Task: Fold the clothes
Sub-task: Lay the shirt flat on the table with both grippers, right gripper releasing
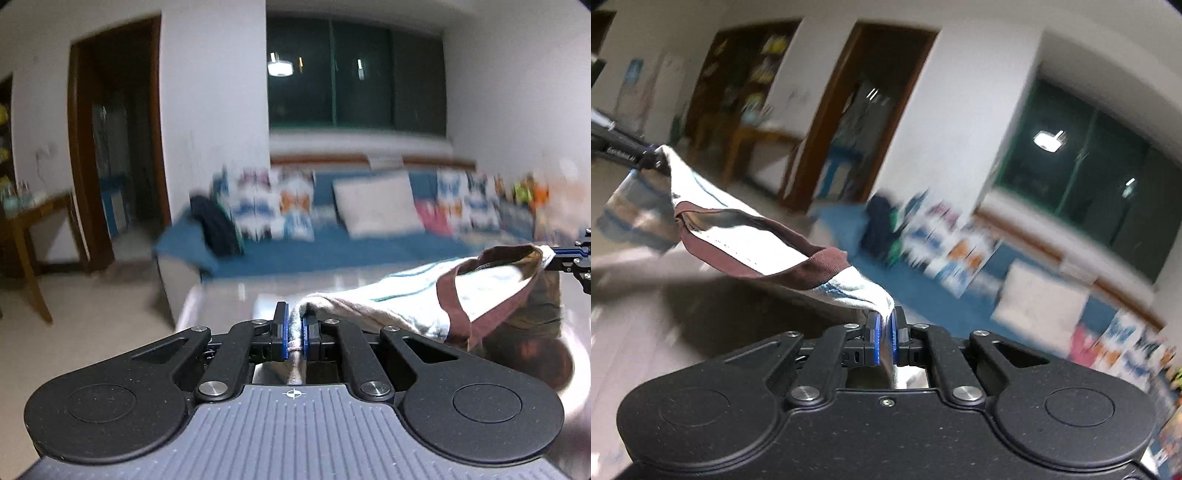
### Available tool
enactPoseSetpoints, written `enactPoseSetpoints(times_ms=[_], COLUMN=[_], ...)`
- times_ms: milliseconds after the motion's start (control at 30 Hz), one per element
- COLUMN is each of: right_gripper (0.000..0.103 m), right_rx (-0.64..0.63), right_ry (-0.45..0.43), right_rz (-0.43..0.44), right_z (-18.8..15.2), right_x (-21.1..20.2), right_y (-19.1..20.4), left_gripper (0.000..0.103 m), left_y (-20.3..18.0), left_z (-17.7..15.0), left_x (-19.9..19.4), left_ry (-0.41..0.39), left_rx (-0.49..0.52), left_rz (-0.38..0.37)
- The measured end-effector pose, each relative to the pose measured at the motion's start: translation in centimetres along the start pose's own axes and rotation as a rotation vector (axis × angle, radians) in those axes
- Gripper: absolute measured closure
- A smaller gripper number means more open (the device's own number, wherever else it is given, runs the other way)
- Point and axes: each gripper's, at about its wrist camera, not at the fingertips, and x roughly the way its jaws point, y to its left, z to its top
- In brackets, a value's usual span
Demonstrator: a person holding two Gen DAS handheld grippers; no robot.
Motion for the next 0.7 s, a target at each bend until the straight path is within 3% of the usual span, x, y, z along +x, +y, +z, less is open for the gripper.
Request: enactPoseSetpoints(times_ms=[100, 300, 600, 700], right_gripper=[0.097, 0.097, 0.097, 0.095], right_rx=[-0.006, -0.034, -0.053, -0.063], right_ry=[0.067, 0.148, 0.209, 0.231], right_rz=[0.057, 0.122, 0.210, 0.234], right_z=[-3.6, -5.1, -6.6, -6.9], right_x=[-0.8, -3.1, -7.8, -8.1], right_y=[3.1, 8.5, 13.1, 13.1], left_gripper=[0.096, 0.096, 0.096, 0.095], left_y=[0.0, 0.1, 1.0, 1.6], left_z=[-4.2, -10.6, -12.8, -13.5], left_x=[-0.6, -2.2, -4.0, -4.3], left_ry=[0.069, 0.155, 0.216, 0.245], left_rx=[0.022, 0.052, 0.053, 0.038], left_rz=[-0.008, 0.009, 0.039, 0.044])
